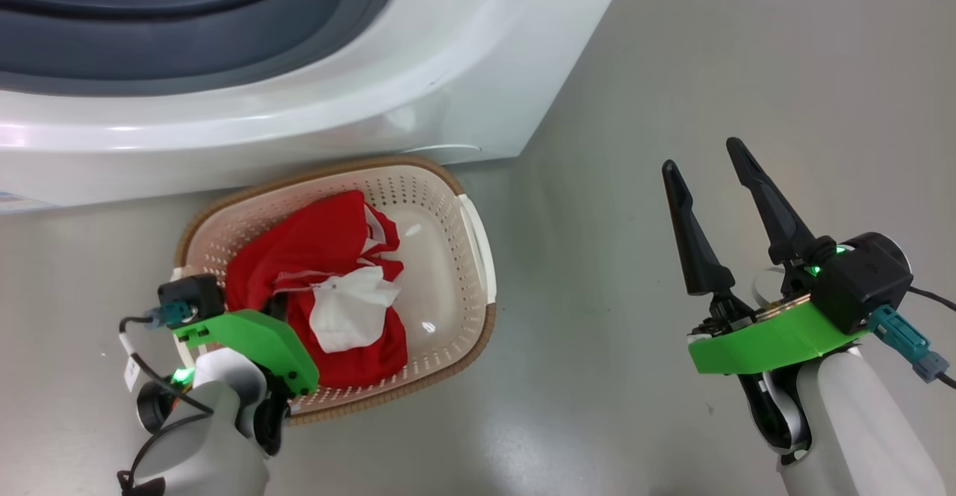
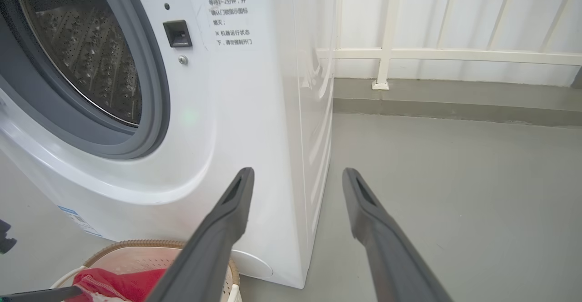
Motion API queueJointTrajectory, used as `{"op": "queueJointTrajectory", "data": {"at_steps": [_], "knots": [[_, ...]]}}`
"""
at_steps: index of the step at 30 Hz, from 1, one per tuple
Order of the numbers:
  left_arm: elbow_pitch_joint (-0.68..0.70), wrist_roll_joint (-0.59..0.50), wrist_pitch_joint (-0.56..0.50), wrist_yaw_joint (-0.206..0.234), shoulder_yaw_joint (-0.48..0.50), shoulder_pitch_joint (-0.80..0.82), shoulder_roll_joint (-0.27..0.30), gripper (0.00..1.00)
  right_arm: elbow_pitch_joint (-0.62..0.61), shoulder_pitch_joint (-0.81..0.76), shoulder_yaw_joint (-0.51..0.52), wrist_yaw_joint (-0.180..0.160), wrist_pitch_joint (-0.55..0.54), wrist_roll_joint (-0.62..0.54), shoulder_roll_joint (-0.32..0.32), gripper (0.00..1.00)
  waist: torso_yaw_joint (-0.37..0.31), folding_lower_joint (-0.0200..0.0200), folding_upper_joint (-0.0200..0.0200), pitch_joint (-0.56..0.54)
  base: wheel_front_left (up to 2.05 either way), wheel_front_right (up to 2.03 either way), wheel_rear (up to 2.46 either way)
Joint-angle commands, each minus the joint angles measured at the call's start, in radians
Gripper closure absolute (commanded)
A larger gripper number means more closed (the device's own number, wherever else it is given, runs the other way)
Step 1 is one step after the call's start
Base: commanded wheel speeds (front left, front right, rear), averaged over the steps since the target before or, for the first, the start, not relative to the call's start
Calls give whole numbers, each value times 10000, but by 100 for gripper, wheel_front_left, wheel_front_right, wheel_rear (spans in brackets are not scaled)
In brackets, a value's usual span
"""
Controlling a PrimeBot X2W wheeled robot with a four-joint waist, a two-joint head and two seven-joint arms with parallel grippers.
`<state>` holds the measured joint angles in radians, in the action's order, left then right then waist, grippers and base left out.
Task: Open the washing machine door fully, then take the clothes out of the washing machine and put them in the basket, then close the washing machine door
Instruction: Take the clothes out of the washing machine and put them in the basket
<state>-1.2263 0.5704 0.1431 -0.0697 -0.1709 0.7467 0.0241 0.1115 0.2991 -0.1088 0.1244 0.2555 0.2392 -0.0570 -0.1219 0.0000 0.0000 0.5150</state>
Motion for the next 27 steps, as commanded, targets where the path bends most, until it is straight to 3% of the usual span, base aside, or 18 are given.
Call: {"op": "queueJointTrajectory", "data": {"at_steps": [1, 11, 12, 13, 14, 15, 27], "knots": [[-72, 78, -80, 82, 199, 9, 263, 100, -283, 138, -208, 63, 63, 57, 42, 0, -107, 0, 0, 143, 0, 0, 0], [-540, 384, -452, -16, 274, 30, 300, 100, -268, 220, -333, 63, 63, 90, 62, 0, -328, 0, 0, 257, 0, 0, 0], [-552, 441, -476, -81, 297, 20, 299, 90, -256, 218, -320, 63, 63, 92, 62, 0, -333, 0, 0, 230, 0, 0, 0], [-560, 460, -489, -159, 276, 17, 299, 69, -242, 211, -303, 63, 63, 89, 63, 0, -331, 0, 0, 195, 0, 0, 0], [-566, 457, -444, -218, 243, 18, 298, 29, -222, 200, -285, 63, 63, 82, 64, 0, -322, 0, 0, 141, 0, 0, 0], [-571, 442, -376, -264, 204, 19, 298, 0, -205, 187, -268, 63, 63, 73, 64, 0, -312, 0, 0, 84, 0, 0, 0], [-390, 239, 1037, -543, -218, -541, 361, 0, 155, -197, 161, 63, 63, 136, 67, 0, 69, 0, 0, -1345, 0, 0, 0]]}}
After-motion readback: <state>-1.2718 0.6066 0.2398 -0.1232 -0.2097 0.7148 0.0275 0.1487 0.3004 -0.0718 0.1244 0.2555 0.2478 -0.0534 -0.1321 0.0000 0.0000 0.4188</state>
